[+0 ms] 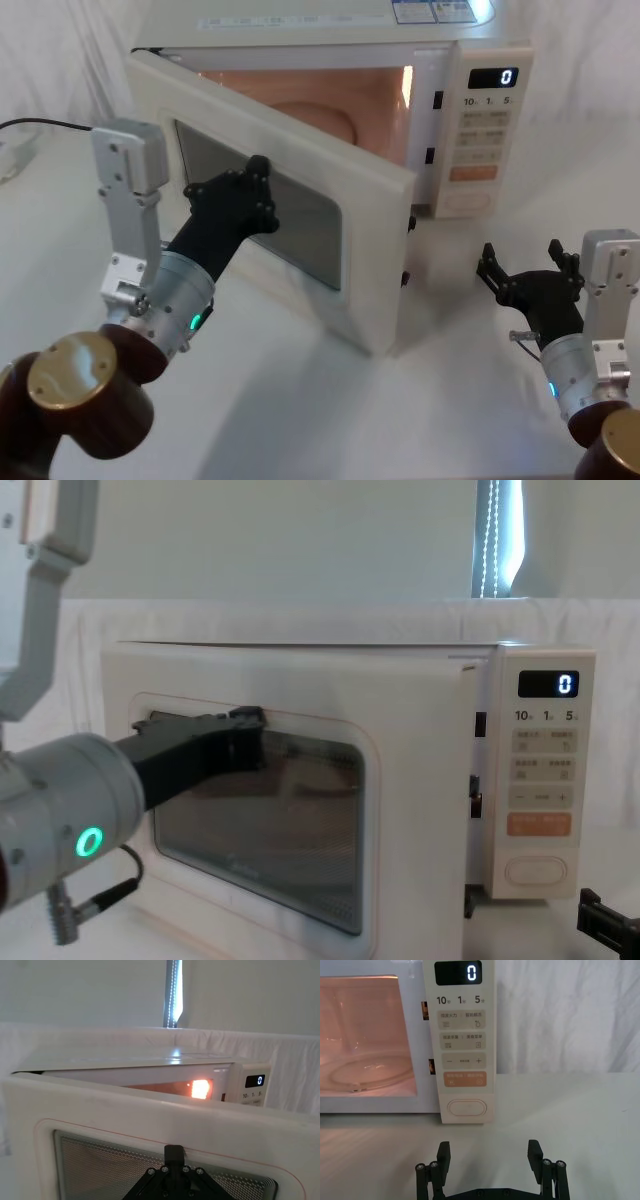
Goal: Press the button to open the microwave door with one hand; close the microwave door with the other hand.
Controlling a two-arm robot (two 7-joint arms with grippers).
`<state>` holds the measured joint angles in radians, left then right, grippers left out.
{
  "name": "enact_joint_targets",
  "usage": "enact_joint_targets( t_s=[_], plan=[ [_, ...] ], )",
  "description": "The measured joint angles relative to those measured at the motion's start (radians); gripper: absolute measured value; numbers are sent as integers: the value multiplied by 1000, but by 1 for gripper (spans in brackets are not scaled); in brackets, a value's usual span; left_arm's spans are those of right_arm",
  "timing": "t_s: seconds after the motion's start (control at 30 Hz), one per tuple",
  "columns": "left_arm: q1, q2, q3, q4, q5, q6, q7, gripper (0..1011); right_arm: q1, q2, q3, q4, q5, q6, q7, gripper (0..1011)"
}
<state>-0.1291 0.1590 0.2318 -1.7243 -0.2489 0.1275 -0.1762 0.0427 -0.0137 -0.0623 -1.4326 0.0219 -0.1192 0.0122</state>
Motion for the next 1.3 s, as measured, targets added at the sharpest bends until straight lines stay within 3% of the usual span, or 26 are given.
enact_joint_targets(
  t_s=[0.23,0.57,1.0,1.3],
  plan=[
    [-48,-33,35,58,20,-2,12,0,0,0,0,0,0,0,0,1002],
    [-115,-110,64,142,44,-11,52,0,0,0,0,0,0,0,0,1002],
    [-194,-177,67,262,98,-61,84,0,0,0,0,0,0,0,0,1002],
    [-240,-192,60,307,117,-66,80,0,0,0,0,0,0,0,0,1002]
  ],
)
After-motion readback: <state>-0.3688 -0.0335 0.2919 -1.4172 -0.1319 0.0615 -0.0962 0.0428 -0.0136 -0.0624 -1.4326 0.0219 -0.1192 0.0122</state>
